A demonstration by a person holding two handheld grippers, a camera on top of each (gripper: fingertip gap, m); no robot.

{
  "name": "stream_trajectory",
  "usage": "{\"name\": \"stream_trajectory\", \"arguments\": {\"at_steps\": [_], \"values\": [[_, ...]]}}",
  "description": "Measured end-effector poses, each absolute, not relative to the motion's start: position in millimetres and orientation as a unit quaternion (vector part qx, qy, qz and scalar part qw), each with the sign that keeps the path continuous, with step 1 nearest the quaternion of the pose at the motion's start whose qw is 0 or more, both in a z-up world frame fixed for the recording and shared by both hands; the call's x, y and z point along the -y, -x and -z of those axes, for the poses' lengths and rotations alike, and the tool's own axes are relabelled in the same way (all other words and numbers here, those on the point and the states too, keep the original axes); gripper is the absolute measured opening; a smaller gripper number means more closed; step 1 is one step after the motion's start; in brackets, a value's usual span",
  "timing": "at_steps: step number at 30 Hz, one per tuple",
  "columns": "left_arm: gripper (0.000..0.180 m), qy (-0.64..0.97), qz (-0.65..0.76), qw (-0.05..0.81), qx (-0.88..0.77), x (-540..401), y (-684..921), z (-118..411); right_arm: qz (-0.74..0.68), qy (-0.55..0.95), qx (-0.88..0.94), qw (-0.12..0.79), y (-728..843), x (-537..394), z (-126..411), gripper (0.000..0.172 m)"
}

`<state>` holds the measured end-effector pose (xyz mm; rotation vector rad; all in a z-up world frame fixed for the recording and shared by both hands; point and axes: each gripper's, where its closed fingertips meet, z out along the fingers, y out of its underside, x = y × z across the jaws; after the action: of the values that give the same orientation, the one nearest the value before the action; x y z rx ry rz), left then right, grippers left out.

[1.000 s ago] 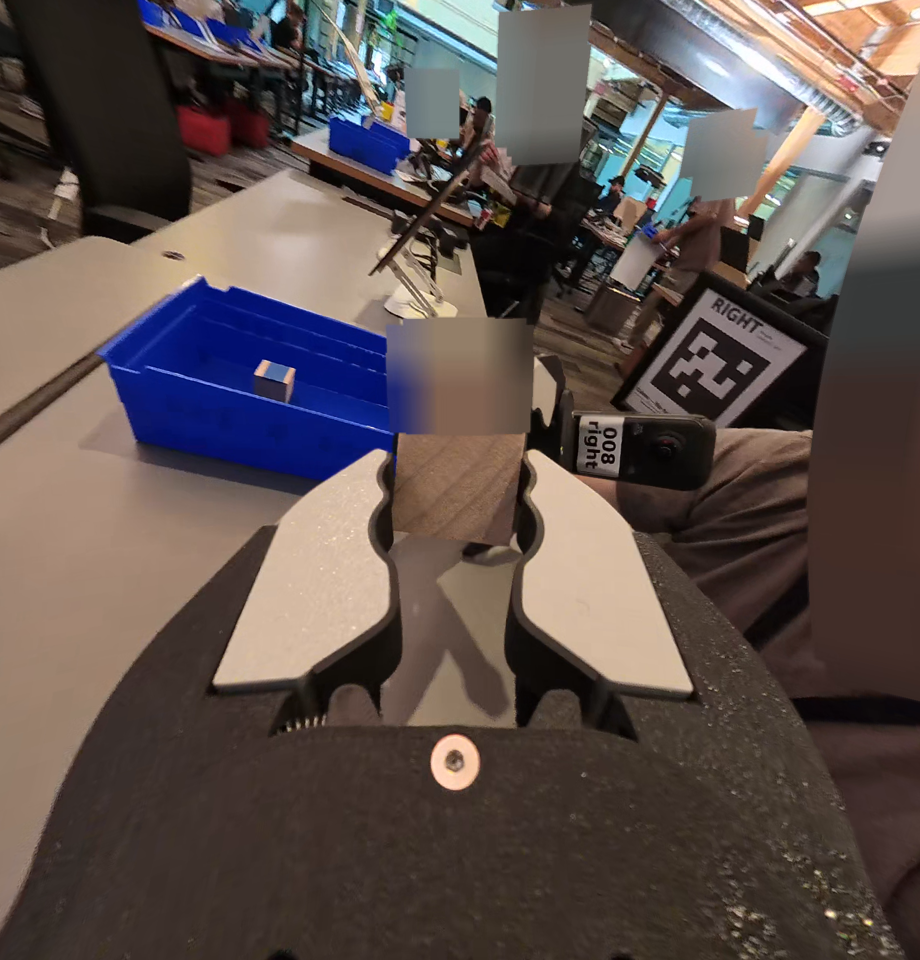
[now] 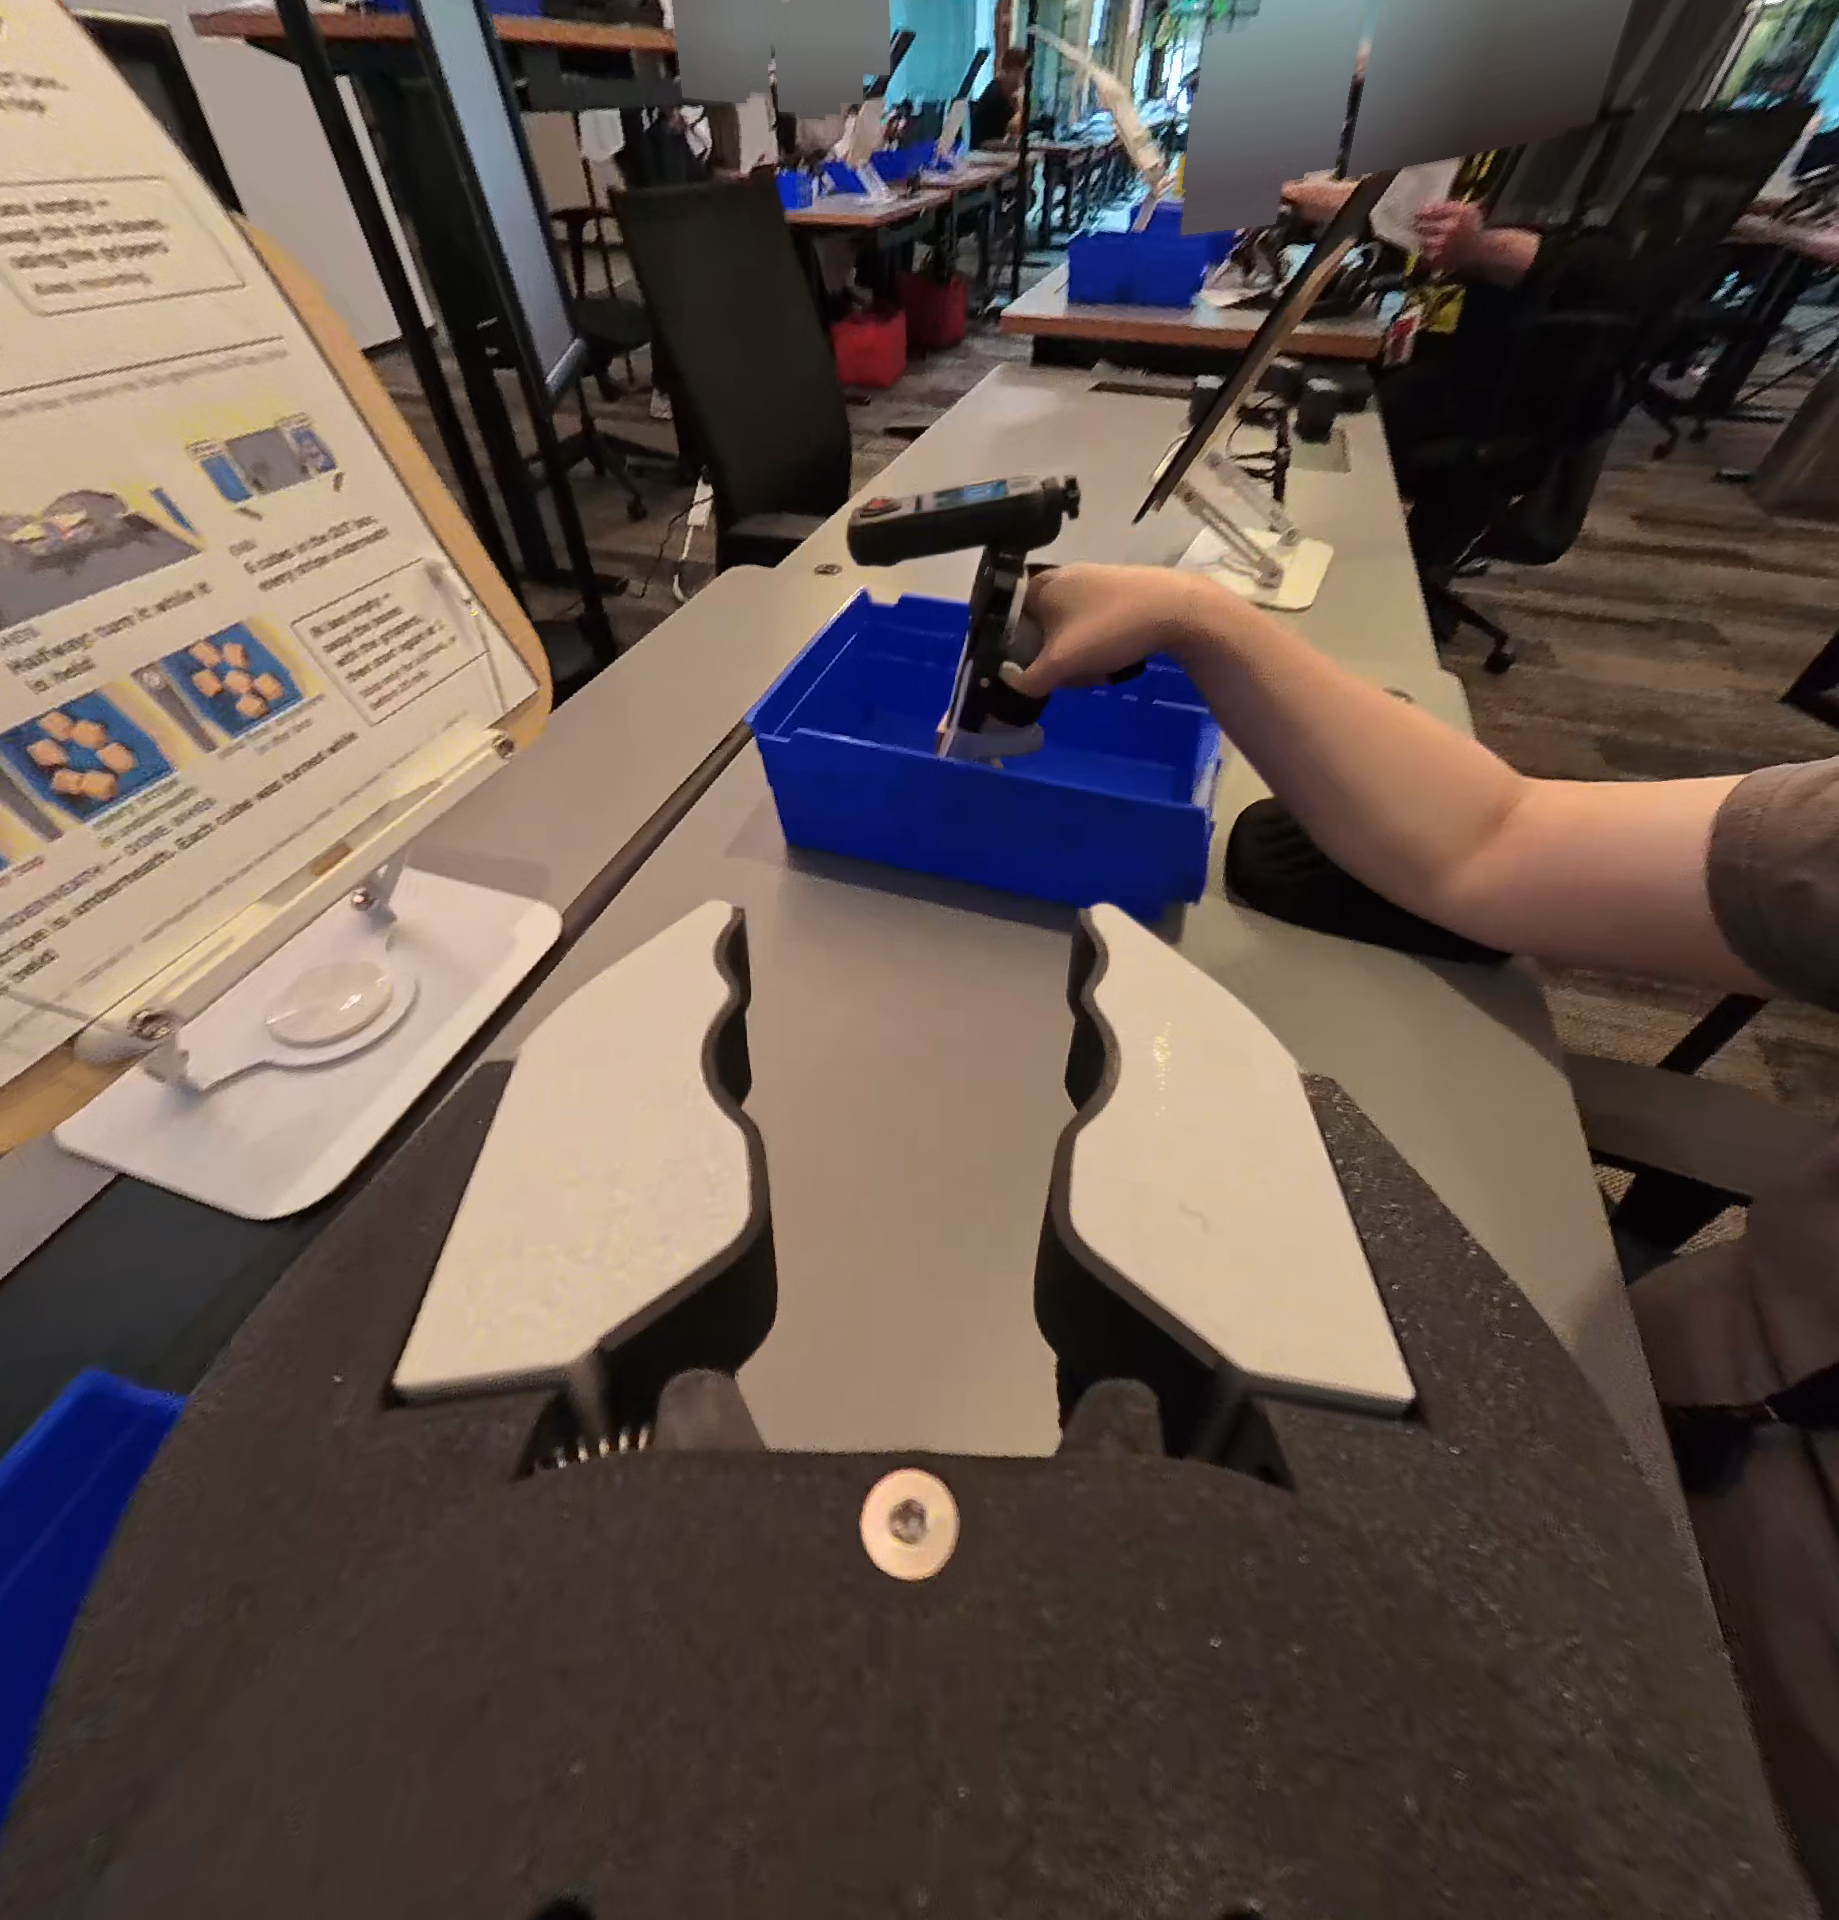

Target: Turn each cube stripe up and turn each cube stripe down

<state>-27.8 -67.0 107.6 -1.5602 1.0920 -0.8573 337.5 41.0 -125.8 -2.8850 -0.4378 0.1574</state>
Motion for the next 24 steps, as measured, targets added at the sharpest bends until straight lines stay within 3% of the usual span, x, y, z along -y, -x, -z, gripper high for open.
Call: {"name": "stream_trajectory", "arguments": {"at_steps": [5,9,15,22,24], "values": [[0.056,0.675,0.304,0.509,-0.439,57.1,52.5,-103.7,-0.015,0.985,0.133,0.111,-344.9,-54.2,142.0,0.046],[0.057,0.748,0.182,0.509,-0.385,27.6,110.4,-85.5,0.010,0.981,0.145,0.129,-347.6,-61.9,140.2,0.051],[0.053,0.826,0.078,0.462,-0.313,-10.0,198.8,-38.2,-0.008,0.965,0.174,0.195,-336.4,-67.1,105.8,0.060],[0.048,0.845,-0.034,0.308,-0.436,-20.9,221.4,59.1,-0.014,0.954,0.193,0.227,-330.4,-62.5,83.4,0.061],[0.055,0.858,-0.045,0.264,-0.439,-24.6,223.2,79.8,-0.011,0.954,0.198,0.226,-329.2,-61.6,83.5,0.061]]}}
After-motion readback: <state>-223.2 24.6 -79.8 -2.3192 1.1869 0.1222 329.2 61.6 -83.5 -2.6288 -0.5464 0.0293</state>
